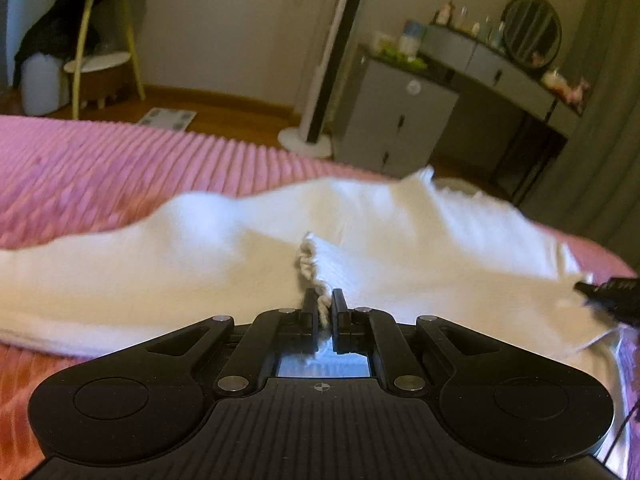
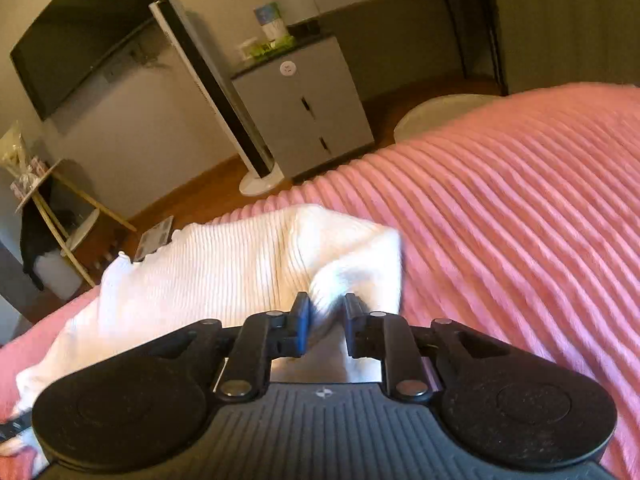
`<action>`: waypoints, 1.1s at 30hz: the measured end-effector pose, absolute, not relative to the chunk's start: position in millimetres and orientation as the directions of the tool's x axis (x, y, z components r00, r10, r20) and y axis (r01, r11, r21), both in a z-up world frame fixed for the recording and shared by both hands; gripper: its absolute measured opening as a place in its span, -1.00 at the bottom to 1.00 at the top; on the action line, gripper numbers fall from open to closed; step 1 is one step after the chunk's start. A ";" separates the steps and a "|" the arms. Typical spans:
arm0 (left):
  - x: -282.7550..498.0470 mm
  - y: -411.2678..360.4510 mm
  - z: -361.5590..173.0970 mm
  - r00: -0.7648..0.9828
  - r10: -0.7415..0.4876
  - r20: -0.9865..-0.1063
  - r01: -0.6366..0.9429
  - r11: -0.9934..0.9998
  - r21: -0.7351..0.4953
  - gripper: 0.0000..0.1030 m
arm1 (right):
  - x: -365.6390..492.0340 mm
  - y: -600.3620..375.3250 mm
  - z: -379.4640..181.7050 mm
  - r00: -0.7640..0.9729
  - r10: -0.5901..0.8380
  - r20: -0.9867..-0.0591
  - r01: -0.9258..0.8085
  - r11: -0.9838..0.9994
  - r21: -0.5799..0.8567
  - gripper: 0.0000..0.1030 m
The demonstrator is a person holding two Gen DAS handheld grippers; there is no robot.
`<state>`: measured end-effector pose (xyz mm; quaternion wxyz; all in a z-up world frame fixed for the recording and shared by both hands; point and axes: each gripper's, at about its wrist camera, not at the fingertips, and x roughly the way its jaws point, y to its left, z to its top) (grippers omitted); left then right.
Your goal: Fold small clothes
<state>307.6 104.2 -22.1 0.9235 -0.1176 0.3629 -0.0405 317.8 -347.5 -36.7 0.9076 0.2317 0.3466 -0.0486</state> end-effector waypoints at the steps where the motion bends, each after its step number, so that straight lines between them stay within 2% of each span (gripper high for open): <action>1: 306.1 104.8 -22.6 0.733 -0.158 -0.662 -0.009 0.970 -0.241 -0.83 | 307.5 -348.1 -29.0 0.783 0.059 -0.619 0.243 0.888 0.392 -0.66; 5: 301.0 109.8 -19.2 0.739 -0.158 -0.655 -0.015 0.968 -0.251 -0.79 | 266.4 -335.2 -4.2 0.836 0.055 -0.547 0.182 0.911 0.370 -0.66; 7: 301.1 108.2 -18.5 0.735 -0.154 -0.660 -0.021 0.968 -0.249 -0.73 | 262.9 -325.0 -8.5 0.808 0.074 -0.585 0.157 0.929 0.334 -0.70; 9: 298.8 106.7 -17.6 0.729 -0.152 -0.668 -0.027 0.968 -0.251 -0.68 | 267.4 -313.5 -26.4 0.745 0.034 -0.666 0.168 0.957 0.237 -0.72; 10: 299.1 108.0 -17.1 0.725 -0.154 -0.671 -0.028 0.967 -0.252 -0.58 | 273.3 -309.6 -38.7 0.705 0.009 -0.709 0.176 0.966 0.187 -0.87; 14: 288.5 122.6 -9.5 0.717 -0.146 -0.682 -0.055 0.963 -0.265 -0.09 | 265.4 -291.7 -37.4 0.721 -0.057 -0.691 0.170 0.981 0.097 -0.87; 17: 271.7 151.4 -1.7 0.732 -0.124 -0.670 -0.107 0.950 -0.293 0.09 | 236.1 -269.5 -19.1 0.782 -0.080 -0.618 0.132 0.990 0.039 -0.82; 23: 243.6 238.5 -2.2 0.718 0.075 -0.692 -0.339 0.906 -0.253 0.13 | 180.0 -245.8 -20.2 0.808 -0.030 -0.589 0.089 0.994 0.071 -0.74; 27: 233.1 308.2 -12.6 0.683 0.161 -0.712 -0.525 0.786 -0.327 0.12 | 172.6 -238.1 -26.5 0.789 -0.021 -0.615 0.087 0.993 0.076 -0.73; 29: 231.5 335.9 -20.7 0.674 0.146 -0.724 -0.579 0.713 -0.395 0.03 | 174.6 -239.2 -27.6 0.787 -0.028 -0.617 0.098 0.992 0.079 -0.73; 33: 229.5 373.8 -37.4 0.687 0.076 -0.723 -0.630 0.559 -0.539 -0.02 | 171.9 -237.2 -27.1 0.789 -0.030 -0.613 0.106 0.991 0.088 -0.63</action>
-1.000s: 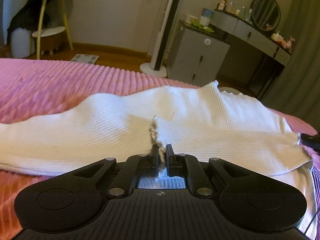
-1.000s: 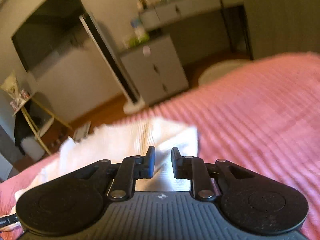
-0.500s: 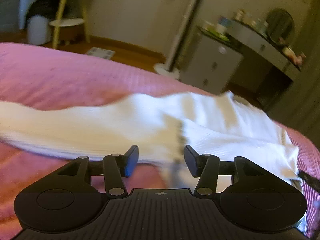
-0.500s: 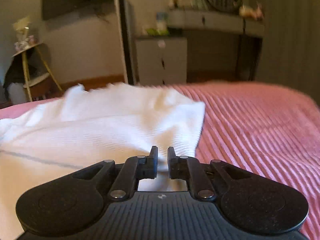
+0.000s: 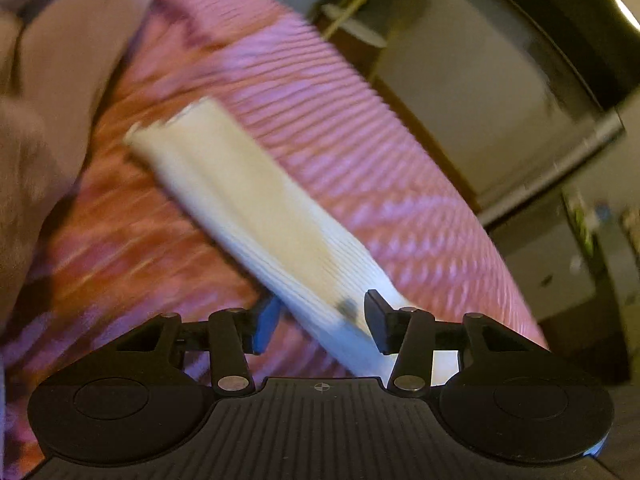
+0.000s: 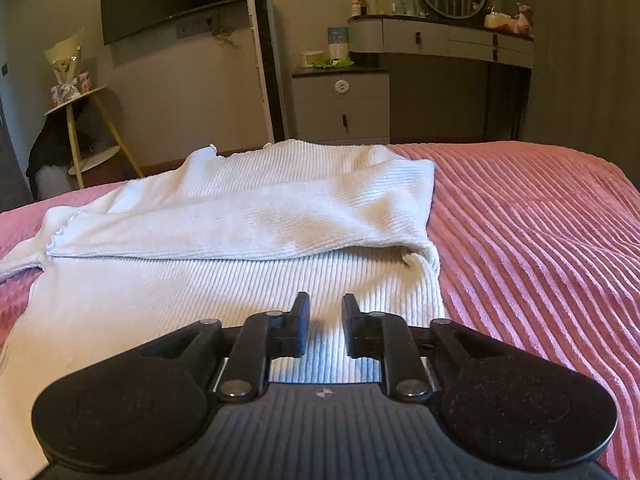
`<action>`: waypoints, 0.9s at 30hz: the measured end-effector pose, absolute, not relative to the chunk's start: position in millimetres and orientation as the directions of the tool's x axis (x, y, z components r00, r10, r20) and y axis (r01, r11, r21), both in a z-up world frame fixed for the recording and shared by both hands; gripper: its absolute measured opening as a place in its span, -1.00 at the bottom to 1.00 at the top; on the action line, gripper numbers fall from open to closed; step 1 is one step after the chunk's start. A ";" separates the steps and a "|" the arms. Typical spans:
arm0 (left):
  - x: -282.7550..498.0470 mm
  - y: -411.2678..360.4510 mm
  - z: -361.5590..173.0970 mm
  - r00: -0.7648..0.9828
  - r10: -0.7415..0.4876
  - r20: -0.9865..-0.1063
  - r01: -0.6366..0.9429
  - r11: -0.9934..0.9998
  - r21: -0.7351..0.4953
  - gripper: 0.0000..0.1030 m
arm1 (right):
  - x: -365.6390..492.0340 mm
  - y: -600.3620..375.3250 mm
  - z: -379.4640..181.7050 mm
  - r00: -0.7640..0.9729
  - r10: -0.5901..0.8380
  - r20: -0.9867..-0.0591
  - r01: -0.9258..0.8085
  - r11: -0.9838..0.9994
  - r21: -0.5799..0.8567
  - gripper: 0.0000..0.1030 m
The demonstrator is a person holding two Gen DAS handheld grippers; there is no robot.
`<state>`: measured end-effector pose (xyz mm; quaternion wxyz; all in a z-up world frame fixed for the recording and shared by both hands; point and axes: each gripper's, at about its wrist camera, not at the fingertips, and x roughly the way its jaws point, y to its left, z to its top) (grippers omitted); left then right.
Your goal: Fold small clothes
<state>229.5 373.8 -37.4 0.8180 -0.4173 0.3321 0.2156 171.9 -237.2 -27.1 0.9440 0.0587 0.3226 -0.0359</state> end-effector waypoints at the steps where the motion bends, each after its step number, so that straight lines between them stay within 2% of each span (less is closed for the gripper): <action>1: 226.9 378.2 -39.4 0.695 0.066 -0.716 -0.634 0.527 -0.566 -0.07 | 172.7 -237.7 -28.9 0.787 -0.027 -0.616 0.105 0.990 0.091 -0.62; 3: 227.6 381.4 -39.8 0.704 0.093 -0.704 -0.629 0.541 -0.558 -0.16 | 171.2 -236.2 -31.8 0.783 -0.021 -0.622 0.103 0.990 0.096 -0.62; 4: 230.0 382.6 -39.7 0.690 0.108 -0.716 -0.640 0.552 -0.534 -0.41 | 170.9 -235.4 -33.1 0.780 -0.020 -0.625 0.102 0.990 0.096 -0.62; 5: 230.9 383.2 -38.2 0.676 0.122 -0.726 -0.655 0.552 -0.516 -0.78 | 170.7 -234.9 -33.2 0.780 -0.023 -0.625 0.103 0.990 0.092 -0.62; 8: 225.3 373.3 -17.3 0.694 0.170 -0.700 -0.641 0.588 -0.493 -0.82 | 170.2 -236.9 -29.5 0.787 -0.029 -0.616 0.104 0.991 0.086 -0.62; 10: 223.6 348.6 7.5 0.726 0.227 -0.649 -0.591 0.688 -0.420 -0.83 | 169.8 -240.3 -28.3 0.791 -0.034 -0.611 0.116 0.989 0.095 -0.62; 12: 228.0 306.2 39.4 0.783 0.220 -0.581 -0.477 0.812 -0.336 -0.84 | 168.8 -243.4 -28.1 0.793 -0.037 -0.608 0.129 0.986 0.109 -0.62; 14: 231.8 251.2 69.5 0.860 0.112 -0.498 -0.298 0.902 -0.311 -0.84 | 167.8 -244.4 -28.2 0.794 -0.036 -0.606 0.135 0.984 0.118 -0.62; 16: 239.1 196.5 85.2 0.885 0.002 -0.465 -0.149 0.949 -0.279 -0.84 | 166.4 -244.1 -26.9 0.795 -0.033 -0.606 0.138 0.982 0.127 -0.62; 19: 252.3 121.6 82.3 0.875 -0.125 -0.468 -0.002 0.965 -0.261 -0.83 | 162.0 -243.1 -22.0 0.800 -0.019 -0.600 0.127 0.982 0.139 -0.62; 21: 260.3 76.6 66.1 0.845 -0.172 -0.506 0.048 0.967 -0.249 -0.82 | 158.8 -245.7 -19.4 0.803 -0.011 -0.596 0.125 0.981 0.151 -0.62; 22: 262.9 55.0 54.7 0.831 -0.185 -0.524 0.072 0.971 -0.228 -0.78 | 157.7 -247.7 -19.2 0.803 -0.006 -0.595 0.127 0.979 0.161 -0.62; 23: 264.6 35.6 43.4 0.819 -0.186 -0.543 0.093 0.977 -0.193 -0.63 | 156.9 -250.1 -19.6 0.803 -0.003 -0.596 0.131 0.976 0.172 -0.62; 24: 266.0 20.3 31.1 0.802 -0.189 -0.567 0.115 0.980 -0.163 -0.43 | 156.7 -252.8 -20.9 0.801 0.003 -0.599 0.134 0.974 0.184 -0.62; 25: 268.9 5.1 16.8 0.772 -0.190 -0.607 0.138 0.982 -0.133 0.19 | 156.5 -254.9 -22.2 0.800 0.009 -0.600 0.136 0.971 0.195 -0.62; 26: 270.4 -4.1 3.3 0.742 -0.190 -0.643 0.146 0.982 -0.122 0.41 | 156.6 -257.0 -23.6 0.798 0.014 -0.603 0.138 0.969 0.205 -0.62; 27: 268.9 -6.7 -6.4 0.720 -0.198 -0.665 0.150 0.980 -0.130 0.40 | 156.8 -258.1 -24.5 0.796 0.021 -0.605 0.136 0.968 0.212 -0.62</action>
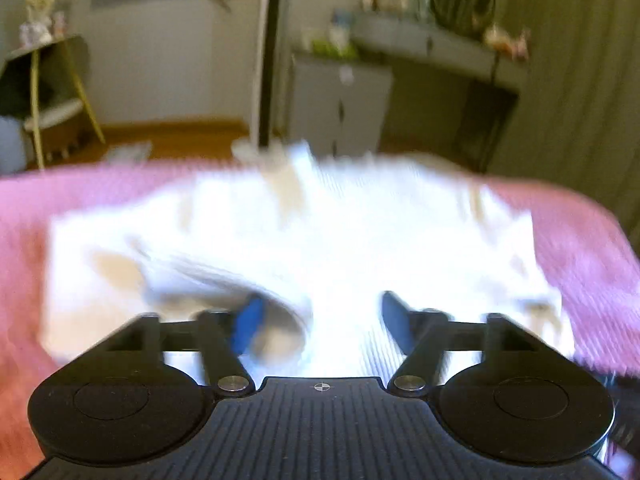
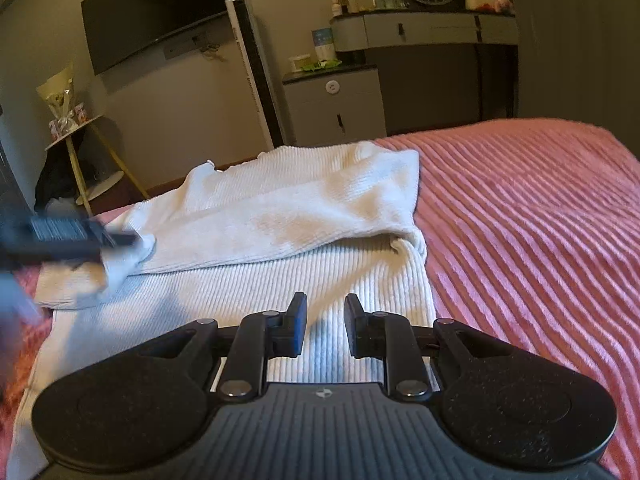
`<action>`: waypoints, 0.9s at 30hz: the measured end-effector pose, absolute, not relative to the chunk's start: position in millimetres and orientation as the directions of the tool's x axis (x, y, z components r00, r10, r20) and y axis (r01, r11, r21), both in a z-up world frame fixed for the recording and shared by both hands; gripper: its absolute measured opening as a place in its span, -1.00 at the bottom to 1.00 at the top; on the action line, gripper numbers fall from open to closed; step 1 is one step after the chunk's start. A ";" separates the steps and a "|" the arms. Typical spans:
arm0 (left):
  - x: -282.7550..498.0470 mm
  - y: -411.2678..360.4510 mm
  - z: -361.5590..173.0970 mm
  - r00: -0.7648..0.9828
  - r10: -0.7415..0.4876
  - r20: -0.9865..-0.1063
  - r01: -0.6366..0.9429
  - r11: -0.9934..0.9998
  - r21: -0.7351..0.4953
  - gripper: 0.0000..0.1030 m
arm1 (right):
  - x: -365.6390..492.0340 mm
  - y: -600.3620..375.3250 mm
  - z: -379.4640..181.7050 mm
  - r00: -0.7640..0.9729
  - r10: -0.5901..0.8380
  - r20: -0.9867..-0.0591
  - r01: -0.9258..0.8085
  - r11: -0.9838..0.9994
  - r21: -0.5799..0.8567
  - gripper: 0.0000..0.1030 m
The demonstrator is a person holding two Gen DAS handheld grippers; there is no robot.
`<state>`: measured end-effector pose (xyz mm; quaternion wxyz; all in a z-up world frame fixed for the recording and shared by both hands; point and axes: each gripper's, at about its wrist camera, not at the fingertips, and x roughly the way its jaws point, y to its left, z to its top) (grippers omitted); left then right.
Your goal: Fold small clothes
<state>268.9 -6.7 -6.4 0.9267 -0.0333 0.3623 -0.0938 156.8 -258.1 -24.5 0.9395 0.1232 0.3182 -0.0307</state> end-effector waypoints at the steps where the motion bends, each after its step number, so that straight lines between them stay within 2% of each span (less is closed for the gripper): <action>1: 265.5 -6.5 -12.5 0.702 -0.210 -0.680 0.147 0.978 -0.150 0.39 | 156.8 -259.4 -25.3 0.795 0.029 -0.606 0.131 0.967 0.219 -0.62; 3: 250.1 5.4 -13.5 0.700 -0.237 -0.674 0.096 0.966 -0.240 0.46 | 156.7 -260.7 -26.9 0.797 0.037 -0.602 0.125 0.966 0.225 -0.62; 4: 242.7 17.4 -11.3 0.704 -0.254 -0.664 0.057 0.951 -0.303 0.62 | 157.2 -260.5 -27.9 0.797 0.042 -0.602 0.121 0.966 0.228 -0.62; 5: 231.9 29.9 -9.2 0.712 -0.279 -0.645 0.022 0.926 -0.376 0.70 | 158.4 -259.9 -29.6 0.796 0.050 -0.603 0.116 0.965 0.234 -0.62; 6: 221.4 38.0 -8.5 0.726 -0.289 -0.624 0.007 0.910 -0.414 0.70 | 159.5 -258.5 -30.9 0.794 0.056 -0.606 0.112 0.965 0.237 -0.62; 7: 210.9 45.4 -7.6 0.742 -0.269 -0.613 -0.012 0.910 -0.414 0.70 | 160.5 -255.7 -31.8 0.792 0.066 -0.606 0.101 0.966 0.237 -0.62; 10: 190.6 62.8 -11.0 0.757 -0.114 -0.643 -0.101 0.952 -0.288 0.70 | 160.0 -242.0 -29.2 0.797 0.105 -0.594 0.040 0.973 0.226 -0.62; 12: 184.6 80.7 -16.1 0.748 -0.052 -0.661 -0.159 0.954 -0.255 0.70 | 162.5 -227.0 -25.4 0.798 0.140 -0.586 -0.010 0.975 0.221 -0.62; 14: 186.8 98.1 -20.5 0.735 -0.020 -0.678 -0.207 0.945 -0.252 0.67 | 168.5 -207.2 -21.4 0.793 0.183 -0.582 -0.063 0.973 0.220 -0.59; 16: 188.0 108.1 -25.2 0.724 0.018 -0.690 -0.239 0.945 -0.225 0.67 | 175.5 -183.7 -18.3 0.793 0.215 -0.570 -0.126 0.973 0.192 -0.40; 17: 189.5 112.0 -26.3 0.724 0.035 -0.689 -0.247 0.946 -0.212 0.67 | 179.6 -173.4 -17.3 0.792 0.230 -0.566 -0.150 0.971 0.184 -0.36; 22: 205.3 134.3 -34.6 0.714 0.067 -0.697 -0.301 0.928 -0.219 0.65 | 204.6 -124.8 -16.7 0.770 0.266 -0.580 -0.214 0.964 0.158 -0.36; 25: 212.4 136.8 -36.7 0.712 0.115 -0.692 -0.313 0.935 -0.166 0.65 | 214.7 -96.8 -18.4 0.771 0.250 -0.586 -0.245 0.965 0.090 -0.26; 27: 216.4 138.5 -36.2 0.724 0.103 -0.682 -0.301 0.937 -0.178 0.65 | 223.6 -81.3 -23.1 0.771 0.221 -0.597 -0.257 0.966 0.026 -0.24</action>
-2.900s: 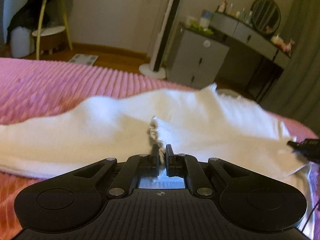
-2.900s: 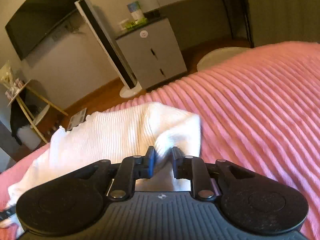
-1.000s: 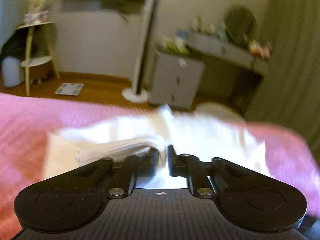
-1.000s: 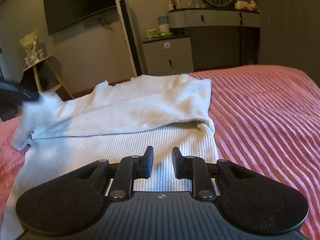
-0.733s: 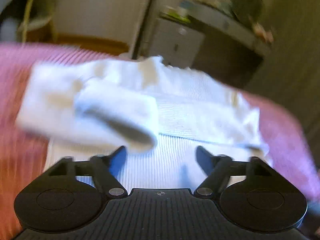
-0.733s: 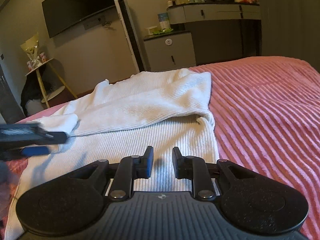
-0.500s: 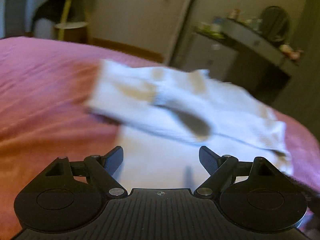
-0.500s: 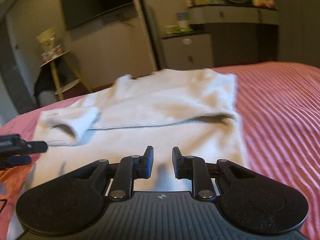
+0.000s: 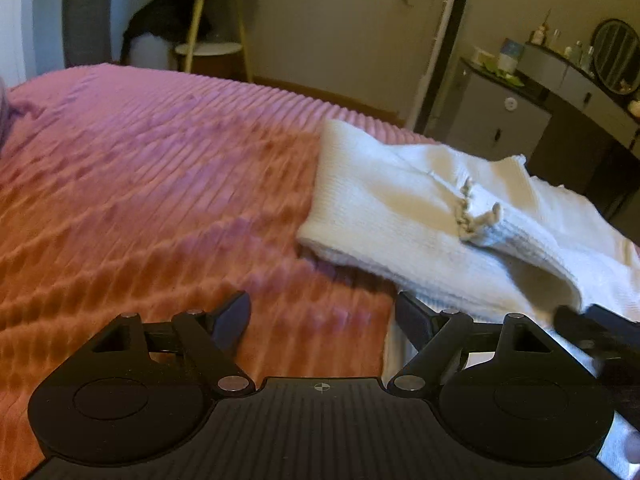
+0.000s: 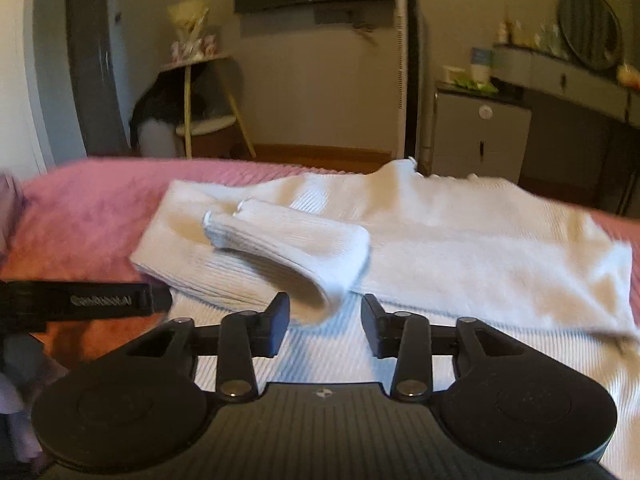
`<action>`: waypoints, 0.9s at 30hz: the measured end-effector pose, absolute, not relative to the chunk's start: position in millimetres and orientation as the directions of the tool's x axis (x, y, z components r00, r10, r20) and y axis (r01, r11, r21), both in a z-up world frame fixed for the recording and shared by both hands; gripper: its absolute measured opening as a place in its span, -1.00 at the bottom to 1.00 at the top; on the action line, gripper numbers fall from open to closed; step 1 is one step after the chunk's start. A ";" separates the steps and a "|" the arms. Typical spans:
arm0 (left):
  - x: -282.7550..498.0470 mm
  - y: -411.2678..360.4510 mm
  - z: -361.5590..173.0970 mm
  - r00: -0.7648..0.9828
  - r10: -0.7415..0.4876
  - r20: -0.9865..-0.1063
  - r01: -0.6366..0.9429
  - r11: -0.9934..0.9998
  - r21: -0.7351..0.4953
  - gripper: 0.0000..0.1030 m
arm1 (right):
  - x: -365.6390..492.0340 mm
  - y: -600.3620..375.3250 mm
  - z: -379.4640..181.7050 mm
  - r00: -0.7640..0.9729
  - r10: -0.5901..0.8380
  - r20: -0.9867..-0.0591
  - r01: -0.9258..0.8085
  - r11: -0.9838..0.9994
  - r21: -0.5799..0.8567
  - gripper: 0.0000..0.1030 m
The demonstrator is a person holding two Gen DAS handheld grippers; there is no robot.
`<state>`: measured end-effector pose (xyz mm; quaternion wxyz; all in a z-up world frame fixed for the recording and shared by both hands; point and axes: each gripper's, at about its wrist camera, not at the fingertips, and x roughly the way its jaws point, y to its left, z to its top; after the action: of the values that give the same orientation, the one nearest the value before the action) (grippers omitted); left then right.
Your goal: Fold small clothes
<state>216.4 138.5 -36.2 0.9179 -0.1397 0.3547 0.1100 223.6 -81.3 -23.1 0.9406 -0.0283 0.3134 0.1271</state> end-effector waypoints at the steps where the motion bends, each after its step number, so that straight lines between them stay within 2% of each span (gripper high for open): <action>1: 217.7 138.1 -36.1 0.730 0.097 -0.676 -0.297 0.936 -0.187 0.65 | 227.5 -75.6 -25.4 0.776 0.208 -0.596 -0.256 0.967 0.004 -0.26; 2: 220.0 138.7 -36.4 0.736 0.096 -0.670 -0.296 0.936 -0.190 0.65 | 231.6 -70.6 -27.0 0.783 0.199 -0.590 -0.256 0.967 -0.014 -0.32; 3: 223.5 138.2 -39.0 0.741 0.097 -0.665 -0.291 0.938 -0.188 0.64 | 235.1 -68.0 -27.5 0.788 0.195 -0.584 -0.254 0.967 -0.021 -0.74; 4: 225.8 137.8 -40.4 0.745 0.099 -0.660 -0.285 0.941 -0.181 0.62 | 239.1 -69.4 -28.1 0.793 0.187 -0.580 -0.240 0.971 -0.015 -0.88; 8: 226.1 137.0 -43.2 0.753 0.108 -0.649 -0.288 0.941 -0.177 0.57 | 241.7 -118.2 -16.6 0.827 0.169 -0.536 -0.075 0.978 0.193 -0.88; 11: 225.3 135.8 -42.0 0.763 0.103 -0.638 -0.291 0.936 -0.198 0.42 | 230.6 -172.0 -14.7 0.852 0.129 -0.508 0.074 0.930 0.360 -0.88; 12: 226.0 134.7 -42.0 0.765 0.099 -0.637 -0.288 0.936 -0.200 0.38 | 227.7 -187.8 -16.8 0.852 0.116 -0.511 0.114 0.911 0.396 -0.87; 14: 227.4 129.1 -42.3 0.772 0.078 -0.631 -0.260 0.944 -0.201 0.13 | 228.9 -215.2 -27.9 0.819 0.125 -0.560 0.169 0.880 0.444 -0.85; 17: 229.0 119.2 -40.2 0.781 0.037 -0.623 -0.209 0.956 -0.204 0.08 | 230.7 -241.4 -45.0 0.774 0.158 -0.613 0.228 0.833 0.503 -0.73; 19: 231.1 110.7 -38.0 0.786 0.060 -0.615 -0.193 0.969 -0.152 0.13 | 228.6 -240.2 -41.3 0.783 0.118 -0.611 0.217 0.869 0.445 -0.67; 23: 240.7 97.5 -36.8 0.797 0.127 -0.591 -0.172 0.985 -0.020 0.13 | 231.2 -216.6 -25.6 0.812 0.027 -0.583 0.123 0.968 0.217 -0.59; 25: 246.7 93.7 -35.7 0.795 0.133 -0.592 -0.154 0.988 0.015 0.13 | 236.9 -204.1 -23.4 0.819 -0.021 -0.574 0.080 0.994 0.078 -0.52; 27: 252.9 88.1 -32.6 0.795 0.136 -0.591 -0.136 0.990 0.044 0.13 | 239.0 -199.7 -22.0 0.829 -0.028 -0.559 0.036 0.999 0.004 -0.52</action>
<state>252.9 88.1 -32.6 0.9474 -0.0003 0.3120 0.0717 239.0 -199.7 -22.0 0.9562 0.0073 0.2921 -0.0168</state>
